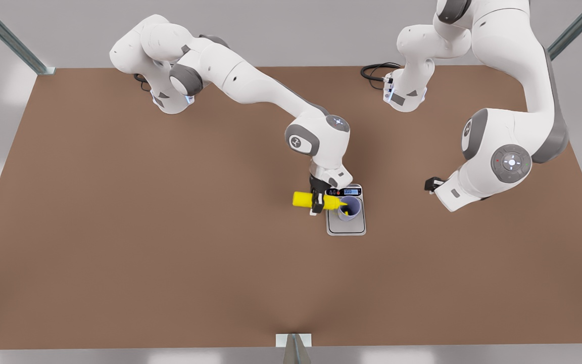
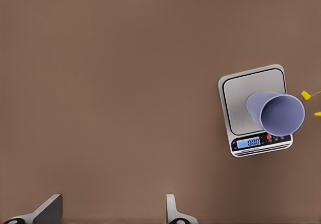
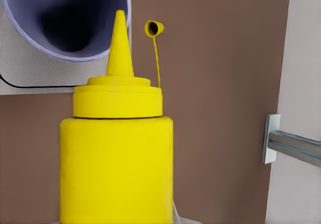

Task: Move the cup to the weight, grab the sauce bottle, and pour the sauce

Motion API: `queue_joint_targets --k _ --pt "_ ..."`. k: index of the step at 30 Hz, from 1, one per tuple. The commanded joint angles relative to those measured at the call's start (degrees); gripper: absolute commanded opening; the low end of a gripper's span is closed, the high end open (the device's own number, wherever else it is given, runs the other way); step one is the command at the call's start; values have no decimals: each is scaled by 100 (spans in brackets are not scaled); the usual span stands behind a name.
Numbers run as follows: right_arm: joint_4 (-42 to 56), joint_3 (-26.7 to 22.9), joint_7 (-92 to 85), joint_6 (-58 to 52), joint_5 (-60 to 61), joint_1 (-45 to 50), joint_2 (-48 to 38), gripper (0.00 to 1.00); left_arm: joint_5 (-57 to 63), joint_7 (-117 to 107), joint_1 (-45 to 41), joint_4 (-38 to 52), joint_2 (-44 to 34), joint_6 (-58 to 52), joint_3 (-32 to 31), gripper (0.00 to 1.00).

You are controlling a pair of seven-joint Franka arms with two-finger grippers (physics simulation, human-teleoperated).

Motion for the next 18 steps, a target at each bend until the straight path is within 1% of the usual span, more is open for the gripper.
queue_joint_targets --k 1,6,8,10,11,12,13,16,18 --pt "-6 -2 -178 56 -20 6 -10 49 4 21 0 -6 -6 -26 -2 100" --pt "-32 -2 -196 29 -64 6 -10 49 12 21 9 3 -6 -18 7 100" --pt "-23 191 -178 21 85 -134 -107 49 12 21 0 3 -6 -26 -2 100" --pt "-50 912 -187 -15 630 -916 -423 49 12 21 0 3 -6 -18 -2 100" --pt "-94 1465 -415 -23 665 -1408 -503 49 12 21 0 3 -6 -18 -2 100" --pt "-102 1667 -520 -15 665 -1610 -529 49 12 21 0 3 -6 -18 -2 100" --pt "-103 1949 -793 -15 894 -1936 -529 49 12 21 0 -6 -6 -18 -2 100" --pt "-103 2037 -2910 -6 2501 -2674 -582 49 12 21 -9 -6 -6 -18 -2 100" --pt "-305 2064 -4571 -23 3741 -3290 -591 49 12 21 -9 -15 -6 -44 -2 100"
